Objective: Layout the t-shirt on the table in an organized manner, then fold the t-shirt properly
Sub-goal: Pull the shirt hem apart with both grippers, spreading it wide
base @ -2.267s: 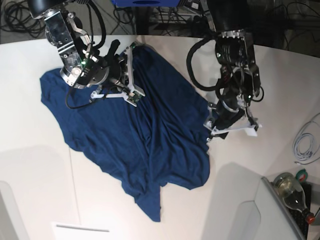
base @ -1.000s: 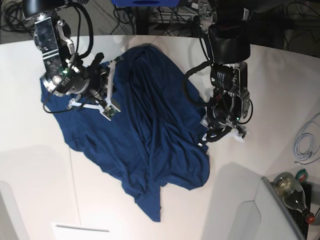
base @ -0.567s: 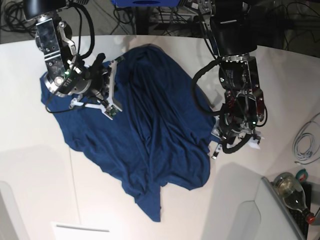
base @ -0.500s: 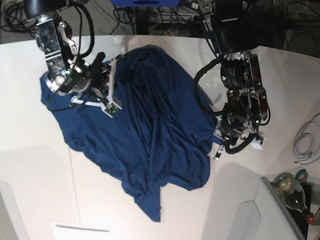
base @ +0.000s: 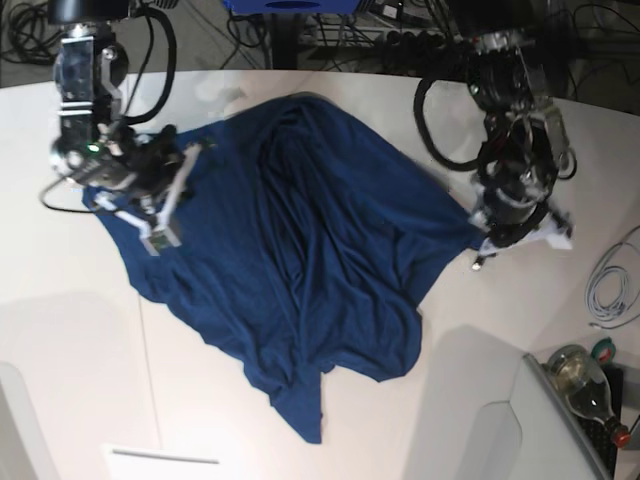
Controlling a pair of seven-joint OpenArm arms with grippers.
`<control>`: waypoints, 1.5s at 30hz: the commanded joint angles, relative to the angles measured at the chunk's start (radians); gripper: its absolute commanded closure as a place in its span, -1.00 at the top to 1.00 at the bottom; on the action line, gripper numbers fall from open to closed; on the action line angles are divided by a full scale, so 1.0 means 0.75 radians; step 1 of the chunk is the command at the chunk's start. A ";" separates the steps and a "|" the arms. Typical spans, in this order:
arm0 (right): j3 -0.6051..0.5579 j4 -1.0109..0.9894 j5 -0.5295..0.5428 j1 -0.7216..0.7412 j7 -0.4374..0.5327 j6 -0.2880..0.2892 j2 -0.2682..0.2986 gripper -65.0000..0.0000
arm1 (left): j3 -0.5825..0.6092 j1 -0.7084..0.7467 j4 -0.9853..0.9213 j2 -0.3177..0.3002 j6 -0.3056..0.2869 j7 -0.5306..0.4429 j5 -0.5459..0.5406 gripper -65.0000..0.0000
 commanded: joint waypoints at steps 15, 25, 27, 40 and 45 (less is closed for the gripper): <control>0.862 0.007 0.280 -0.079 0.092 0.002 -0.223 0.57 | -0.052 0.227 -0.061 -0.106 -0.104 -0.150 0.017 -1.00; 0.862 0.038 0.291 -0.094 0.099 0.014 -0.213 0.57 | -0.040 0.205 -0.084 -0.100 -0.104 -0.141 0.005 -1.00; 0.858 0.044 0.291 -0.092 0.099 0.014 -0.213 0.57 | -0.042 0.182 -0.168 -0.100 -0.108 -0.152 0.005 -0.61; 0.758 0.044 0.289 -0.098 0.101 0.014 -0.211 0.57 | -0.046 0.119 -0.389 -0.102 -0.577 -0.268 0.007 0.49; 0.758 0.044 0.289 -0.096 0.101 0.014 -0.211 0.57 | -0.052 0.031 -0.470 -0.106 -0.669 -0.268 0.015 0.33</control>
